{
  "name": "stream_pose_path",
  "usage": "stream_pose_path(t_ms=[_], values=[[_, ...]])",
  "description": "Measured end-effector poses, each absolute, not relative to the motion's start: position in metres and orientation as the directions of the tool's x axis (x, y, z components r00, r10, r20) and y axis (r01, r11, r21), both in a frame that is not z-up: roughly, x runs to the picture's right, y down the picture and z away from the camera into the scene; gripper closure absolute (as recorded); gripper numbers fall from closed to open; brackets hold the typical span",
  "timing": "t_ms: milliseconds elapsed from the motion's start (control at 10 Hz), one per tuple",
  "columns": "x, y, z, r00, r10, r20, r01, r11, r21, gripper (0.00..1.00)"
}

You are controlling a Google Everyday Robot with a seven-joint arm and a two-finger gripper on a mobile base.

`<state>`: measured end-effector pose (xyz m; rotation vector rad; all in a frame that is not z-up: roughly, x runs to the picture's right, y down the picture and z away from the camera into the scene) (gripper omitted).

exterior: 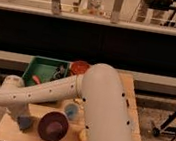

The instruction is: Wipe table surface with sponge

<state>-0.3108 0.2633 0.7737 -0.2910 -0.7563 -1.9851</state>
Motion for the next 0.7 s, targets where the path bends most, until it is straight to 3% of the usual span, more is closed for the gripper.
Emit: stream_pose_path(t_ms=[700], values=[[-0.3108,0.2632,0.7737,-0.514,-0.704,0.49,0.852,-0.351,0.39,1.0]])
